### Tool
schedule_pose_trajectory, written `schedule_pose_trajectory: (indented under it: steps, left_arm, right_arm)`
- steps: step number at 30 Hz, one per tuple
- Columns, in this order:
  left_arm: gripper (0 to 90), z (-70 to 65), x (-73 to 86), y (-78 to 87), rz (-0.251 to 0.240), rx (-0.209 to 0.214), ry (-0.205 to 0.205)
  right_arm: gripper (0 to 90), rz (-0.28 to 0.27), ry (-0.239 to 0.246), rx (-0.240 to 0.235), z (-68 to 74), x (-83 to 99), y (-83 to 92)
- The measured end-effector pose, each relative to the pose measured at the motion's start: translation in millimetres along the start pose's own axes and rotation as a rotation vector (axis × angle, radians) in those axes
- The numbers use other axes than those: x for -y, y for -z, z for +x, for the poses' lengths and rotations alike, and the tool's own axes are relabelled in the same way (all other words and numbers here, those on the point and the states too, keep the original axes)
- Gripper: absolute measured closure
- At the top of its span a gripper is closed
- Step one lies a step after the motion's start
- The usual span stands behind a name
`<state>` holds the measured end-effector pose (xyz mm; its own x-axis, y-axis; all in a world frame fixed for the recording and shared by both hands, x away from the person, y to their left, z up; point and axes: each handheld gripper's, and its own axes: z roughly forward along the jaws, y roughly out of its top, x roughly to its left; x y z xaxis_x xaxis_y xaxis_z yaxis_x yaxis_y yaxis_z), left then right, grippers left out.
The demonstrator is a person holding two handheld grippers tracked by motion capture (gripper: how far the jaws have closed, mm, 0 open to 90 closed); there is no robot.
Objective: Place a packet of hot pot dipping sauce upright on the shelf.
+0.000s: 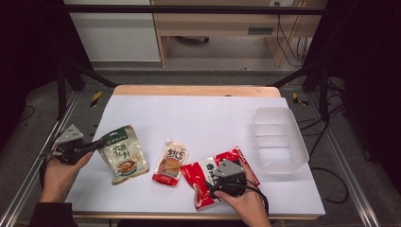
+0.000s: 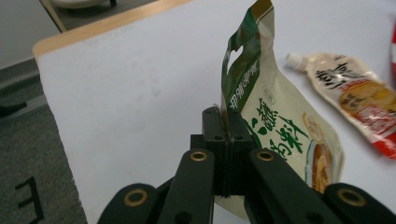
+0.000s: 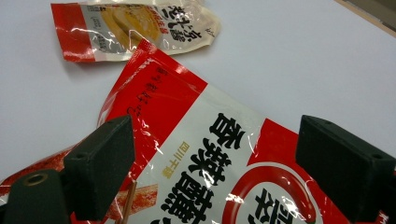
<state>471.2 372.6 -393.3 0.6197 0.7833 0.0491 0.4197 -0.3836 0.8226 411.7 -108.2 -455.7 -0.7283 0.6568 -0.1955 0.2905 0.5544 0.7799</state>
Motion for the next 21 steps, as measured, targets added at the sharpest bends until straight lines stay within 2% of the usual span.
schedule_pose_trajectory:
  steps: [3,4,5,7,9,11,15,17,21]
  left_arm:
    - [90.0,-16.3,-18.6,12.8,-0.003,0.021,-0.062]
    - [90.0,-16.3,-18.6,12.8,-0.003,0.021,-0.062]
    - [90.0,-25.6,-27.5,19.8,-0.003,0.029,-0.102]
    - [90.0,-34.9,-36.1,28.3,-0.005,0.021,-0.144]
    - [90.0,-38.9,-40.0,32.5,-0.012,0.019,-0.16]
    - [90.0,-47.5,-50.9,42.6,-0.025,0.003,-0.197]
    - [90.0,-52.2,-64.2,49.7,-0.06,-0.011,-0.203]
    - [90.0,-55.1,-70.2,49.2,-0.059,-0.014,-0.22]
    - [90.0,-63.2,-80.0,44.2,-0.058,0.006,-0.243]
  right_arm:
    - [12.7,-0.003,-0.01,0.004,-2.0,1.1,1.2]
    - [12.7,-0.003,-0.01,0.004,-2.0,1.1,1.2]
    - [12.7,-0.005,-0.019,0.007,-2.3,1.4,1.4]
    - [12.7,-0.004,-0.019,0.008,-2.5,1.5,1.6]
    - [12.7,-0.003,-0.018,0.008,-3.2,1.9,1.3]
    - [12.9,-0.002,-0.021,0.007,-3.5,2.1,1.0]
    - [13.6,0.003,-0.032,0.004,-2.5,1.1,2.9]
    - [12.3,-0.003,-0.037,0.003,-2.4,0.4,3.1]
    - [11.7,-0.007,-0.056,-0.016,-1.9,-1.0,1.3]
